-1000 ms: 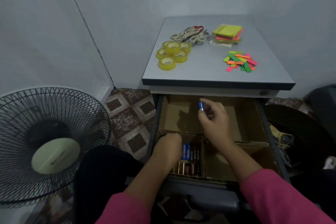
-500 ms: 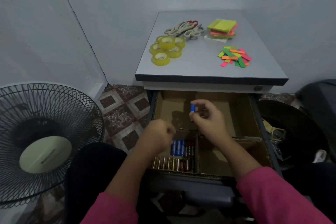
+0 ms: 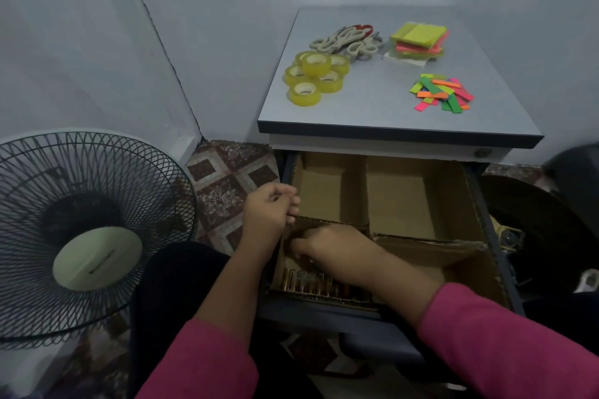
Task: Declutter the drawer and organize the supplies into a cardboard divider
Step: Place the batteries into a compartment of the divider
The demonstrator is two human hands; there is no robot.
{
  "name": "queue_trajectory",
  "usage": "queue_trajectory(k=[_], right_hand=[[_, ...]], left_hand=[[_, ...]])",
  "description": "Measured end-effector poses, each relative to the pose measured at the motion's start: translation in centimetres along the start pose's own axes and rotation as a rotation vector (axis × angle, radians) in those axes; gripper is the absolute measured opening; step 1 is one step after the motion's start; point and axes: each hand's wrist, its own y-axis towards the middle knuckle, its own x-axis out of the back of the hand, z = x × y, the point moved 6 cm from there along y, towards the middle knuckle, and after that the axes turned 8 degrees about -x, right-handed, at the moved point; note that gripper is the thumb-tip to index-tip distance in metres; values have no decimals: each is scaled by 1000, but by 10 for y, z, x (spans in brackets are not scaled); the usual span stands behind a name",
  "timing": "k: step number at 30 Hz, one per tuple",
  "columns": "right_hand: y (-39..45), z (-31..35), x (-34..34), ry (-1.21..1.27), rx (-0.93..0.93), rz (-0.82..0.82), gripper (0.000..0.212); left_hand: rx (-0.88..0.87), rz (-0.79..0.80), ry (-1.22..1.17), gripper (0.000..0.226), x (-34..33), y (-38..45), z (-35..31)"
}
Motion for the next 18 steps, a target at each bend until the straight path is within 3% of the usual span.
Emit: queue_trajectory(k=[6, 12, 18], right_hand=[[10, 1, -7, -106, 86, 123, 21], [6, -3, -14, -59, -50, 277, 19], [4, -15, -6, 155, -184, 308, 28]], left_hand=[[18, 5, -27, 22, 0, 1, 2], [7, 24, -31, 19, 0, 1, 1], [16, 23, -33, 19, 1, 0, 1]])
